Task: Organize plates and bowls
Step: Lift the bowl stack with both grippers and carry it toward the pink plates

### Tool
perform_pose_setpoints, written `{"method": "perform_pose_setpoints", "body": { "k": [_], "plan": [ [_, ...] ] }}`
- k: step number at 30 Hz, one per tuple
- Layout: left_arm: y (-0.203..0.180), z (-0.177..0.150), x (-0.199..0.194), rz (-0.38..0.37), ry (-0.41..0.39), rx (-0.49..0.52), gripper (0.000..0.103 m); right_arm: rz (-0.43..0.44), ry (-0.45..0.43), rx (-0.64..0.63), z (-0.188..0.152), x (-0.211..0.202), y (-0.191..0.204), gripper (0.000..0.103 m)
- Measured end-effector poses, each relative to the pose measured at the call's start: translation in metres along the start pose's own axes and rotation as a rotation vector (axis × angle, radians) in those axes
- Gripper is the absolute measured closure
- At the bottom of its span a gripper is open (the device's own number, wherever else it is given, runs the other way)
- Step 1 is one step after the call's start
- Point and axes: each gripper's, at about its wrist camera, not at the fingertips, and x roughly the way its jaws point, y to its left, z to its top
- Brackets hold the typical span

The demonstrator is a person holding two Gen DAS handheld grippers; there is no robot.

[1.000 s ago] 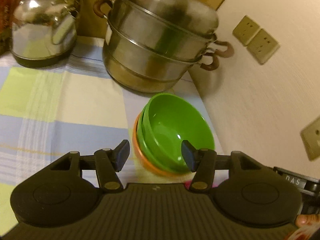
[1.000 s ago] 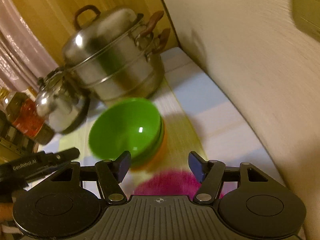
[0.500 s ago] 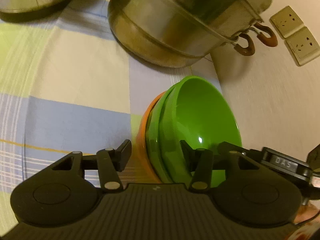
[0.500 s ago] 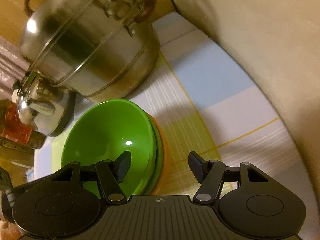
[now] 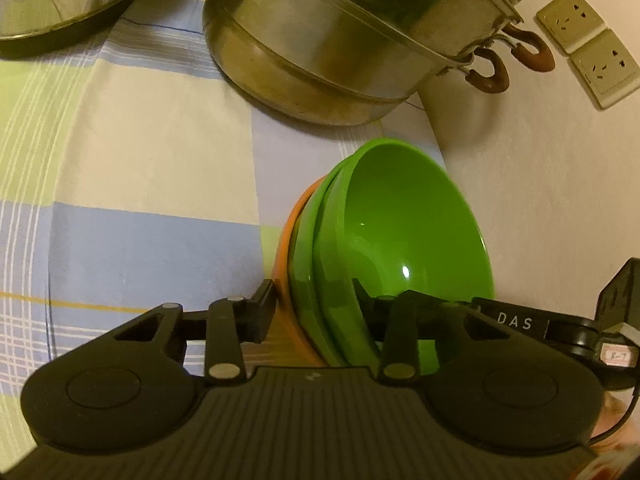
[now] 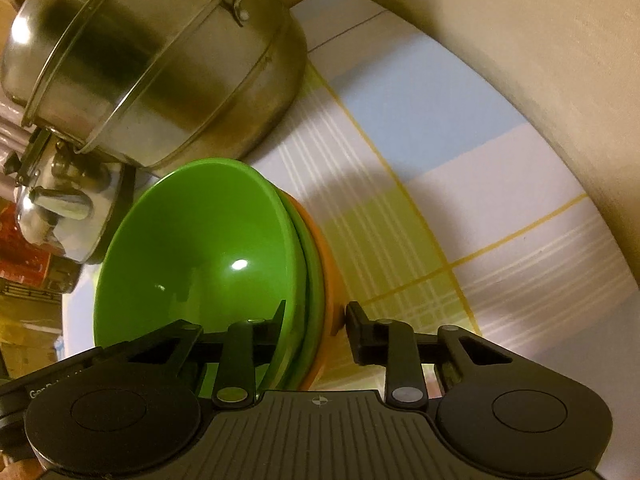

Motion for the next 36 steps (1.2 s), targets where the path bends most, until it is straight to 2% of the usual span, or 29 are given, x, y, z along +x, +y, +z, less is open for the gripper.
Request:
{"method": "perform_pose_setpoints", "body": {
  "k": [10, 18, 28, 36],
  "plan": [
    [0.006, -0.008, -0.020, 0.036, -0.029, 0.014, 0.071, 0.010, 0.030, -0.027, -0.009, 0.000, 0.014, 0.076],
    [0.022, -0.029, -0.074, 0.056, -0.087, 0.011, 0.071, 0.044, 0.019, -0.076, -0.036, -0.018, 0.057, 0.076],
    [0.035, -0.098, -0.150, 0.083, -0.132, 0.016, 0.072, 0.073, 0.002, -0.108, -0.108, -0.058, 0.095, 0.076],
    [0.043, -0.166, -0.190, 0.086, -0.141, 0.029, 0.073, 0.072, -0.002, -0.112, -0.182, -0.091, 0.095, 0.076]
  ]
}}
